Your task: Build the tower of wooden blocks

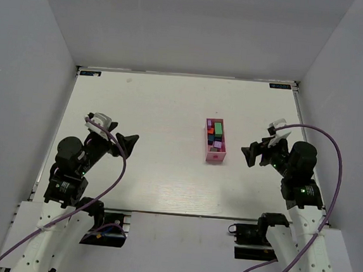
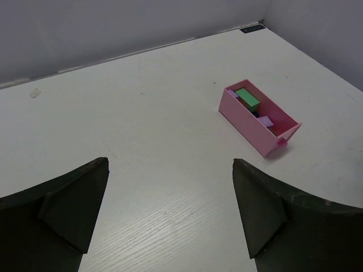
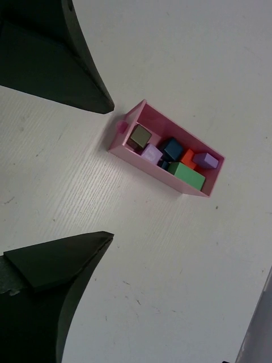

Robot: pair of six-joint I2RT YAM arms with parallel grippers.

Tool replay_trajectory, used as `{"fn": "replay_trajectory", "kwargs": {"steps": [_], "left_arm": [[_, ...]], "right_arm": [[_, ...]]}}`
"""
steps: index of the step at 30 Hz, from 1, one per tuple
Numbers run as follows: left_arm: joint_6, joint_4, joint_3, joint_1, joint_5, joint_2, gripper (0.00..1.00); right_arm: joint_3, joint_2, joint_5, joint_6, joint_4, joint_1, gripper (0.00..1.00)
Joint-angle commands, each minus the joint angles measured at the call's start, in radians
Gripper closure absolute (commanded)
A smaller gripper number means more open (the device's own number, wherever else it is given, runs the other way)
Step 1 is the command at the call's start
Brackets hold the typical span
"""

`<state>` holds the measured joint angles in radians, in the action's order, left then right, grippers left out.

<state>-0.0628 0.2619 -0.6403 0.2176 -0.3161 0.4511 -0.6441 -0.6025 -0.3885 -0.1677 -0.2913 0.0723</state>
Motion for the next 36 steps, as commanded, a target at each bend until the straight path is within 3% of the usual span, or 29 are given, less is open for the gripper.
{"fn": "replay_trajectory", "kwargs": {"steps": [1, 6, 8, 11, 12, 13, 15, 16, 18, 19, 20, 22, 23, 25, 26, 29, 36], "left_arm": [[0.0, -0.001, 0.001, -0.006, -0.026, 0.003, 0.0], [0.0, -0.01, 0.001, -0.006, -0.026, 0.012, 0.03], [0.0, -0.01, 0.001, -0.006, -0.026, 0.012, 0.05], [0.0, -0.01, 0.001, -0.006, -0.035, 0.034, 0.27], [0.0, -0.01, 0.001, -0.006, -0.035, 0.043, 0.48], [0.0, -0.01, 0.001, -0.006, -0.035, 0.043, 0.64], [-0.009, -0.01, 0.001, -0.006, -0.035, 0.054, 0.89], [-0.009, 0.0, 0.001, -0.006, -0.035, 0.067, 1.0], [-0.019, 0.013, -0.009, -0.006, -0.009, 0.081, 1.0], [-0.031, 0.022, -0.009, -0.006, 0.018, 0.095, 0.69], [-0.031, 0.022, -0.009, -0.006, 0.032, 0.095, 0.47], [-0.043, 0.054, -0.019, 0.006, 0.064, 0.127, 0.25], [-0.043, 0.054, -0.028, 0.006, 0.075, 0.136, 0.22], [-0.052, 0.08, -0.029, 0.006, 0.087, 0.152, 0.19], [-0.052, 0.08, -0.039, 0.006, 0.087, 0.164, 0.19], [-0.061, 0.089, -0.039, 0.006, 0.097, 0.164, 0.19], [-0.061, 0.089, -0.039, 0.006, 0.068, 0.146, 0.19]], "right_arm": [[-0.008, -0.005, -0.035, -0.036, -0.011, 0.0, 0.1], [0.0, -0.022, -0.089, -0.254, -0.095, -0.002, 0.1], [0.001, -0.031, -0.029, -0.285, -0.098, -0.002, 0.1], [0.006, -0.04, 0.026, -0.268, -0.071, 0.003, 0.1], [-0.009, -0.045, 0.03, -0.266, -0.071, 0.003, 0.1], [-0.011, -0.06, 0.01, -0.274, -0.083, 0.001, 0.1], [-0.009, -0.08, -0.038, -0.29, -0.085, 0.003, 0.1], [-0.009, -0.088, -0.046, -0.286, -0.071, 0.006, 0.25], [-0.023, -0.127, -0.026, -0.26, -0.051, 0.009, 0.67], [-0.035, -0.146, -0.012, -0.244, -0.036, 0.009, 0.93], [-0.072, -0.166, -0.001, -0.228, -0.031, 0.011, 0.96], [-0.098, -0.249, -0.016, -0.197, -0.035, 0.009, 0.85], [-0.115, -0.272, -0.024, -0.194, -0.045, 0.021, 0.7], [-0.189, -0.376, -0.07, -0.159, -0.072, 0.027, 0.67], [-0.234, -0.426, -0.076, -0.15, -0.071, 0.037, 0.59], [-0.297, -0.542, -0.092, -0.093, -0.059, 0.058, 0.49], [-0.413, -0.782, -0.052, -0.029, -0.019, 0.115, 0.48]]}}
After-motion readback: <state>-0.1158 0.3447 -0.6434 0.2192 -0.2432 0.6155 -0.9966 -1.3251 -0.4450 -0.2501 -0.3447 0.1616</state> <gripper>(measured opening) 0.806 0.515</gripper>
